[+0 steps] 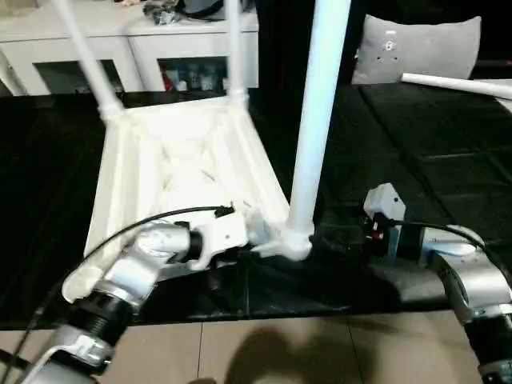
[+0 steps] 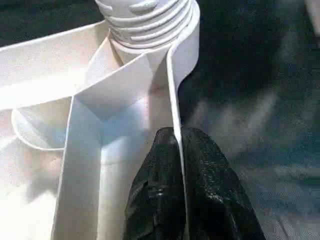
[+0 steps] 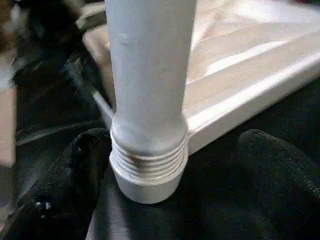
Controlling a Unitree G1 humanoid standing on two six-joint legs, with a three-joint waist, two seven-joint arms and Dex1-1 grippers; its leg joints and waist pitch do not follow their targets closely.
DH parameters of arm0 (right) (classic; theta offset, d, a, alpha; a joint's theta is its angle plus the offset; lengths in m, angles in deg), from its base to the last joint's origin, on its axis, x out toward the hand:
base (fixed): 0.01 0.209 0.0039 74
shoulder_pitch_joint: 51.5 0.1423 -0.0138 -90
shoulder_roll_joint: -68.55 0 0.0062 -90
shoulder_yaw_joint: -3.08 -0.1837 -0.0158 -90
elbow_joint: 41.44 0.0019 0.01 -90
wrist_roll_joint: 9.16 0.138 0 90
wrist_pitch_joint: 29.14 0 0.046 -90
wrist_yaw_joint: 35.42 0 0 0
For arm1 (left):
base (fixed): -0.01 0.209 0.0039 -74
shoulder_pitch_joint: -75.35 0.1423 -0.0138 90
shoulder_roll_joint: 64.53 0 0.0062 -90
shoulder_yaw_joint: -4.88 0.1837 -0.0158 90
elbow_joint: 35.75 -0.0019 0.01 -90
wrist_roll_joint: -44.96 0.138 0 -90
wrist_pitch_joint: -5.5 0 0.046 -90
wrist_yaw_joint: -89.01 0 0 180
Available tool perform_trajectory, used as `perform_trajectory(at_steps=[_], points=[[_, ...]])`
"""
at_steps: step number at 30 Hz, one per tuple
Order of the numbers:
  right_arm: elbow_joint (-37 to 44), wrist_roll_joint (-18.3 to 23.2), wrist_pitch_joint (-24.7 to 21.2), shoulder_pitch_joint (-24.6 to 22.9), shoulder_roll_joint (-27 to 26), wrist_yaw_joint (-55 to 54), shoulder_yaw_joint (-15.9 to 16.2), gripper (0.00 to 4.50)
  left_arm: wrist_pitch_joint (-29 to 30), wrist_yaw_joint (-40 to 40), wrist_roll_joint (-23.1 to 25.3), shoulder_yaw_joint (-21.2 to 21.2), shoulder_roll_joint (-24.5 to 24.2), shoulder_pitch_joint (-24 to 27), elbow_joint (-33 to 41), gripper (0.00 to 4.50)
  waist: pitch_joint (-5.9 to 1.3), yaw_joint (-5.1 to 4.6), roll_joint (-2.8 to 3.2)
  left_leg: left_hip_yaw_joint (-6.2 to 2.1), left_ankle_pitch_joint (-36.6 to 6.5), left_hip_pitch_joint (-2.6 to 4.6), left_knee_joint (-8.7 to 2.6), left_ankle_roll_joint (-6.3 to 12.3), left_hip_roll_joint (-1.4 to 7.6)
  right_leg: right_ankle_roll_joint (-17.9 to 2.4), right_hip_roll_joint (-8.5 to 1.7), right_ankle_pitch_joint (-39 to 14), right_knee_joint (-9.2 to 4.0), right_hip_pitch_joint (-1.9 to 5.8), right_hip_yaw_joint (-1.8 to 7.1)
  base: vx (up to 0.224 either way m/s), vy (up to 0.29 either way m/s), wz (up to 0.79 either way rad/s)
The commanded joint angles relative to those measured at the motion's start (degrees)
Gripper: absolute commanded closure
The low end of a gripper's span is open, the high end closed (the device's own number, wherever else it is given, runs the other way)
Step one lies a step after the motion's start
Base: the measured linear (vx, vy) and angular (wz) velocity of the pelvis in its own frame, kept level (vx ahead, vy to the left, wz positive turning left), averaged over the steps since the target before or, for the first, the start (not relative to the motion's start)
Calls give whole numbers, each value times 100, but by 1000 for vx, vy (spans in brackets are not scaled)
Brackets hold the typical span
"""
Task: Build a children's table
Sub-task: Rotate leg to tighten
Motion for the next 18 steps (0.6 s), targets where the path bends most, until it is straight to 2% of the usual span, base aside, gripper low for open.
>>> perform_trajectory(at_steps=[1, 5, 6, 10, 11, 12, 15, 18], points=[[-65, -84, 119, 135, 52, 374, 246, 7, -231, 477, 112, 417, -127, -21, -111, 450, -326, 21, -88, -158, -313, -25, -318, 743, 454, -1118, -556, -590, -324, 288, 405, 0, 0, 0], [-310, -106, 210, 285, -39, 565, 411, 7, -339, 801, -18, 474, -147, -29, -116, 450, -317, 60, -77, -152, -357, -11, -319, 736, 476, -1190, -572, -610, -314, 270, 410, 0, 0, 0], [-377, -103, 242, 329, -72, 600, 445, 23, -377, 871, -33, 492, -148, -31, -120, 450, -315, 75, -98, -151, -396, -9, -328, 694, 479, -1185, -580, -684, -315, 277, 414, 0, 0, 0], [-534, -101, 297, 436, -191, 651, 510, 51, -468, 1034, -75, 528, -154, -26, -125, 450, -309, 88, -89, -152, -562, -1, -344, 554, 478, -1145, -588, -869, -338, 281, 419, 0, 0, 0], [-573, -100, 309, 460, -223, 672, 526, 51, -484, 1058, -87, 536, -159, -23, -124, 450, -306, 90, -92, -151, -566, -5, -344, 544, 478, -1136, -590, -869, -338, 284, 422, 0, 0, 0], [-640, -70, 292, 491, -259, 743, 563, 79, -505, 1080, -102, 548, -169, -23, -125, 450, -313, 99, -99, -153, -540, -5, -341, 540, 477, -1135, -592, -830, -329, 287, 424, 0, 0, 0], [-708, -51, 274, 499, -289, 839, 603, 91, -531, 1105, -99, 555, -182, -25, -133, 450, -318, 107, -106, -153, -461, -10, -334, 575, 480, -1154, -581, -701, -310, 286, 420, 0, 0, 0], [-809, -32, 288, 515, -341, 865, 610, 128, -551, 1125, -79, 546, -193, -25, -140, 450, -320, 124, -109, -149, -418, -5, -331, 587, 479, -1161, -587, -674, -308, 283, 421, 0, 0, 0]])
